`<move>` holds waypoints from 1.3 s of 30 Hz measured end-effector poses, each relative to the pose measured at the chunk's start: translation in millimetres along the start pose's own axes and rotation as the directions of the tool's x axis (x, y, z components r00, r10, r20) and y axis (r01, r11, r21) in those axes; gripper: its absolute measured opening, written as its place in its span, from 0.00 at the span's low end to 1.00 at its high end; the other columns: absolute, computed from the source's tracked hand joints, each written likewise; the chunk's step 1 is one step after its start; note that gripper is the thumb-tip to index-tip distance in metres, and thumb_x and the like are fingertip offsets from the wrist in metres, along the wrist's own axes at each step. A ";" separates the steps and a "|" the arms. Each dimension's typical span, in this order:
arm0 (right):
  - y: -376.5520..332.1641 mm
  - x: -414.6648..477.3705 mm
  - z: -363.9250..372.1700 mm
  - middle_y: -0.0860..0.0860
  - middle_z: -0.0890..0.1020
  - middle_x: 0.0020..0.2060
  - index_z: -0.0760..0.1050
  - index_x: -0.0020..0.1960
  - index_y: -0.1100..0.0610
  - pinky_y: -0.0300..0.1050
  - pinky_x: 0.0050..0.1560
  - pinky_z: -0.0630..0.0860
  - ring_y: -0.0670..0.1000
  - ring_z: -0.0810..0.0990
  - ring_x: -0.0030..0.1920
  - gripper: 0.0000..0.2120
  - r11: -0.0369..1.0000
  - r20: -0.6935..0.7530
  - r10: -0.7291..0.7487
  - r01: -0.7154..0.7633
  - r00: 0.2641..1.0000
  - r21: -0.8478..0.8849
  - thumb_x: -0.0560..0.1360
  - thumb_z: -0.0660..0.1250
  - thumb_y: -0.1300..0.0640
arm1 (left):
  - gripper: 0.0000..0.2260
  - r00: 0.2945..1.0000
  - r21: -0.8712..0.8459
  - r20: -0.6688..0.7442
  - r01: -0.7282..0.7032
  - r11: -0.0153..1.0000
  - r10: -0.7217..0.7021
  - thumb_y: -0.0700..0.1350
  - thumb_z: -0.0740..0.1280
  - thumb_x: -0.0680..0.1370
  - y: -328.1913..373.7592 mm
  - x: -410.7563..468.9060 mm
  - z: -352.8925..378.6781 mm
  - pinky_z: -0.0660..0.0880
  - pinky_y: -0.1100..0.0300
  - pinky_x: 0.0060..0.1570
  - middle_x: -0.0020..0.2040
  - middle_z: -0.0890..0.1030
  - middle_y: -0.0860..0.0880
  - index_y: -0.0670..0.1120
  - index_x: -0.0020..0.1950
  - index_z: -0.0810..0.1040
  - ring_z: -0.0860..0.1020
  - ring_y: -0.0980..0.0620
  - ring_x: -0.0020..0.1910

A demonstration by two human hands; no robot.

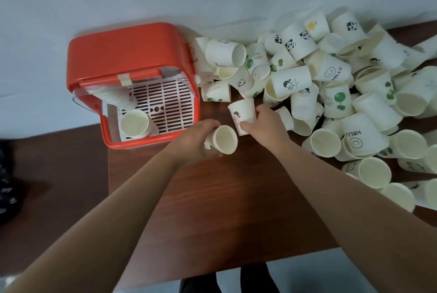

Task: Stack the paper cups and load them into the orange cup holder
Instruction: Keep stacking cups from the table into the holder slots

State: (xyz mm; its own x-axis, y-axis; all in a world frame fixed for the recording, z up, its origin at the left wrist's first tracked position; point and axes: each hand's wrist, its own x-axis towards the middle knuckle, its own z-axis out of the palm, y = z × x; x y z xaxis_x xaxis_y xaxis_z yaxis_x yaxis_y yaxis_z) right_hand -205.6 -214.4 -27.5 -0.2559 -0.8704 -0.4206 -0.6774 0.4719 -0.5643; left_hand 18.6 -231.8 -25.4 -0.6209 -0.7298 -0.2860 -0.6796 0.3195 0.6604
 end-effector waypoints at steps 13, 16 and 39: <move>-83.0 -67.6 3.8 0.47 0.77 0.65 0.68 0.73 0.51 0.35 0.45 0.73 0.46 0.78 0.59 0.31 0.952 0.102 -0.143 0.109 0.984 0.285 0.73 0.74 0.49 | 0.24 0.695 -0.687 -0.477 0.087 0.721 -0.539 0.45 0.76 0.75 -44.7 -109.0 -92.3 0.77 0.47 0.63 0.59 0.79 0.53 0.50 0.68 0.71 0.79 0.55 0.58; -103.5 -73.6 17.7 0.46 0.76 0.65 0.68 0.73 0.51 0.30 0.39 0.71 0.45 0.77 0.58 0.31 0.946 0.089 -0.145 0.112 0.985 0.303 0.74 0.74 0.50 | 0.28 0.656 -0.676 -0.499 0.114 0.728 -0.566 0.50 0.77 0.73 -69.8 -123.7 -103.5 0.77 0.47 0.63 0.62 0.79 0.52 0.53 0.68 0.69 0.79 0.53 0.60; -186.9 -79.3 92.6 0.42 0.74 0.63 0.69 0.72 0.50 0.41 0.56 0.77 0.41 0.75 0.59 0.29 0.918 0.111 -0.224 0.171 0.968 0.358 0.73 0.74 0.53 | 0.25 0.872 -0.640 -0.277 0.145 0.755 -0.403 0.58 0.70 0.78 -105.3 -132.6 -120.8 0.78 0.60 0.60 0.63 0.79 0.57 0.54 0.73 0.72 0.79 0.60 0.61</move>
State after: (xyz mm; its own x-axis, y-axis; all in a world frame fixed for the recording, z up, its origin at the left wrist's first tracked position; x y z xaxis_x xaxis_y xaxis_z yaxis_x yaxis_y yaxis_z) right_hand 5.1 -220.5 45.5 -0.0201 -0.9328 -0.3598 -0.4190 0.3346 -0.8441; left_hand 219.7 -241.7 26.8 -0.1598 -0.9328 -0.3229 -0.3527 -0.2516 0.9013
